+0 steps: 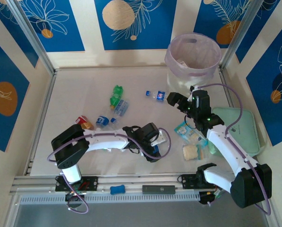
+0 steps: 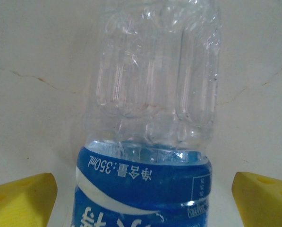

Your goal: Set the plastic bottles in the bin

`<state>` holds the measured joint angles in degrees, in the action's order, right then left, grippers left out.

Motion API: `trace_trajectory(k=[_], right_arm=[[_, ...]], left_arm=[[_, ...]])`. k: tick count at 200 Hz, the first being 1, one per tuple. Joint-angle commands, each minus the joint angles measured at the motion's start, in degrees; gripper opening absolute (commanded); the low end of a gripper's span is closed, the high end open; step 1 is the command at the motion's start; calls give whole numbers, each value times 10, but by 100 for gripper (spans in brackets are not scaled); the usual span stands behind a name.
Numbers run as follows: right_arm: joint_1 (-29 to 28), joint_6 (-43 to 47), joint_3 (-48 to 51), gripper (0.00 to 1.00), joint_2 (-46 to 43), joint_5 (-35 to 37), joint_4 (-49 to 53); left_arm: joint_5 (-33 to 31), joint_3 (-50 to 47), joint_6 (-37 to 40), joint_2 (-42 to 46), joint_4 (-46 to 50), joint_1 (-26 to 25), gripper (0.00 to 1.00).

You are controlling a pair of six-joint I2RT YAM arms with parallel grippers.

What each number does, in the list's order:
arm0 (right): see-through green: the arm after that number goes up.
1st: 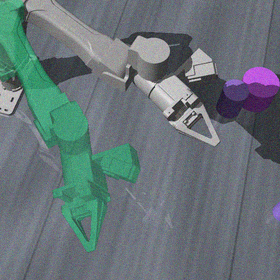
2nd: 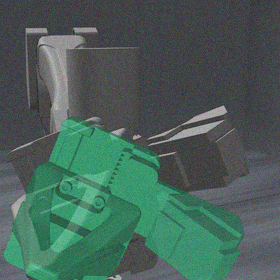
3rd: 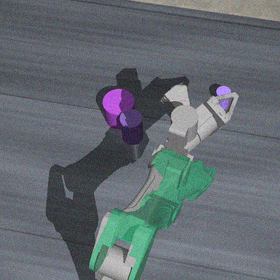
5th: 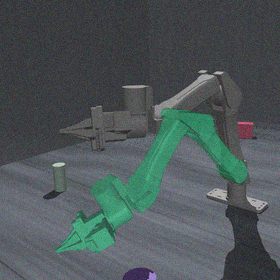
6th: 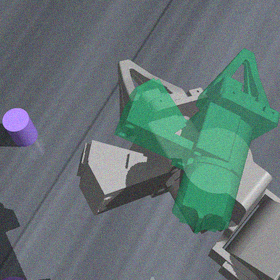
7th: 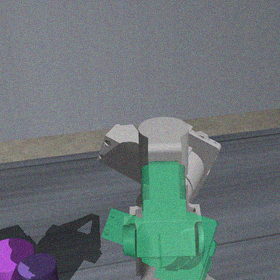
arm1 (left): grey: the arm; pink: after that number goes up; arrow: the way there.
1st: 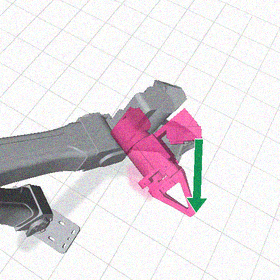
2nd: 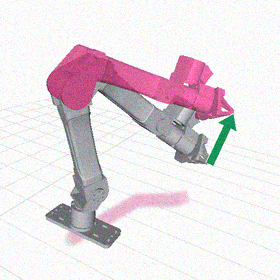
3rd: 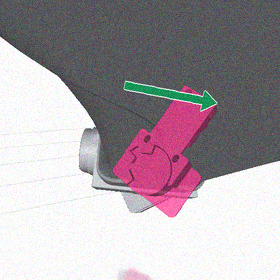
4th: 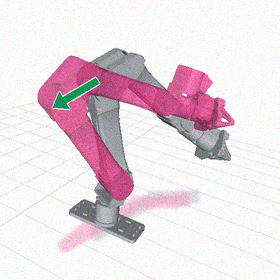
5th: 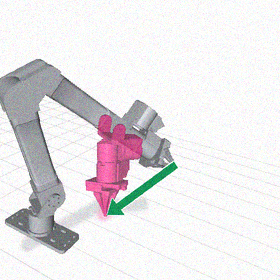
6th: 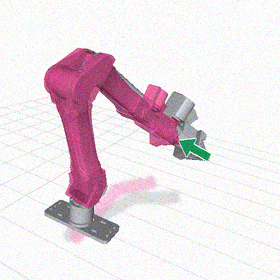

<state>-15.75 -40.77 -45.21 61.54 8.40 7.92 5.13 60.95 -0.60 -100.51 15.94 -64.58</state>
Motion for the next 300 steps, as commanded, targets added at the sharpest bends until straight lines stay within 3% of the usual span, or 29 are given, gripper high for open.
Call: trace_trajectory(k=[1,38,75,133,162,193,244,300], right_arm=[[-3,-5,-9,99,5,6,-10],[-2,2,-21,99,13,9,-4],[1,16,-38,99,9,23,16],[10,14,-32,99,-6,24,20],[11,13,-31,99,-8,23,22],[12,9,-29,99,-7,16,20],[16,-4,-26,99,-5,-18,0],[18,-15,-21,100,27,-159,-88]], left_arm=[[6,20,22,-16,22,-3,92],[2,21,28,-27,15,-3,88],[6,31,31,-39,20,-3,79],[0,30,34,-58,15,-3,79],[-5,21,33,-46,-1,-3,59],[-22,-2,20,-4,-38,1,55],[-6,-39,-64,76,-122,51,55],[74,-111,-217,162,-284,148,55]])
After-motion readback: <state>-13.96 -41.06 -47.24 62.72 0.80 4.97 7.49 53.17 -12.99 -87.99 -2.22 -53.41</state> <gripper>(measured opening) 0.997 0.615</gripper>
